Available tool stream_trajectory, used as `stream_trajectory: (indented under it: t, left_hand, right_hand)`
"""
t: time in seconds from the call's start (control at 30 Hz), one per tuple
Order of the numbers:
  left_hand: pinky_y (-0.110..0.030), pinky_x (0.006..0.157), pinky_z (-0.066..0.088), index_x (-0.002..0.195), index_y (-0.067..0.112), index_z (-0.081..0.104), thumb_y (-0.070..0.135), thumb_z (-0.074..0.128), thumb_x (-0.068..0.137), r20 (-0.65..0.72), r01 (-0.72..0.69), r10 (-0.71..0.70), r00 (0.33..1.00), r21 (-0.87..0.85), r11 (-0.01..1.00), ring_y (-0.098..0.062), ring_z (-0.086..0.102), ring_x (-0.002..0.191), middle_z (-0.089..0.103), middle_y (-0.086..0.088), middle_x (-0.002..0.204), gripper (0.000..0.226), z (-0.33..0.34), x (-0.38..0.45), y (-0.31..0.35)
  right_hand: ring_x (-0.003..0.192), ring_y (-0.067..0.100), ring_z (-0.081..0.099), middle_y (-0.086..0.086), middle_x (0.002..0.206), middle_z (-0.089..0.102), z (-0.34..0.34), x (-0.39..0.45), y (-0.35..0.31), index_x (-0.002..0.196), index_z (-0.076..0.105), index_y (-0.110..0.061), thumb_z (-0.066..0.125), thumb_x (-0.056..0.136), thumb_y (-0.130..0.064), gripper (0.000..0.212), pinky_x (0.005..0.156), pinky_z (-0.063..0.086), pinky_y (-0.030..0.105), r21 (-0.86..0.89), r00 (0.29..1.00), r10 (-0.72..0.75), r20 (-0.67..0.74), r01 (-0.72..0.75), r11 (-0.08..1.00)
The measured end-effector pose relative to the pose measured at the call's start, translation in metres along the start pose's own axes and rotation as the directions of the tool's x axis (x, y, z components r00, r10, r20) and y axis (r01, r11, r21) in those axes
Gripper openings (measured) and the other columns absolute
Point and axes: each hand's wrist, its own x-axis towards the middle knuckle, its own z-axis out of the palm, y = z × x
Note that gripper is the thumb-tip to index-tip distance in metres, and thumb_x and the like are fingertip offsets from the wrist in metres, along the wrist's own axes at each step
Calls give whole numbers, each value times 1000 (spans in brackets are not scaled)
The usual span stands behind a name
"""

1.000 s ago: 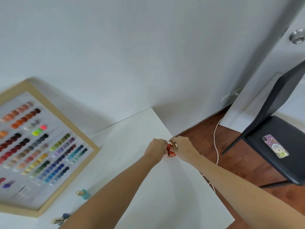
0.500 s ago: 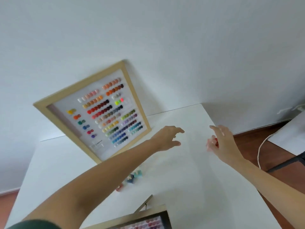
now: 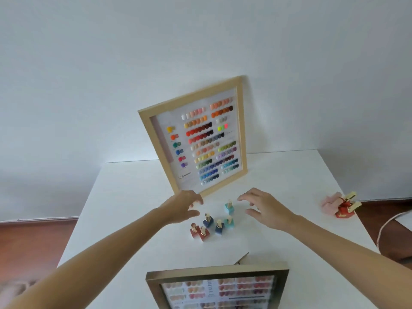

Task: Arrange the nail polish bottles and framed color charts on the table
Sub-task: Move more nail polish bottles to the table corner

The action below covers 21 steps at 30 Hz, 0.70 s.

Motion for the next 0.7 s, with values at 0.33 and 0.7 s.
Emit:
stream_trajectory:
  t: [0.33,0.7]
  left_hand:
    - [-33,86,50,135,36,45,34,57,94,126,-152,136,983,129,980,-20,61,106,57,3,124,43,51,-15,-19]
    - [-37,72,51,127,20,49,21,49,98,111,-340,321,940,259,904,-31,63,89,58,-9,111,29,70,-10,-15]
  right_hand:
    - [100,28,59,1,126,45,42,37,-31,132,35,-43,53,93,-25,46,82,52,38,-317,923,-14,384,146,937]
    - [88,33,59,8,109,51,64,47,-29,125,47,-30,44,98,-23,28,76,53,46,-395,882,-82,464,289,872]
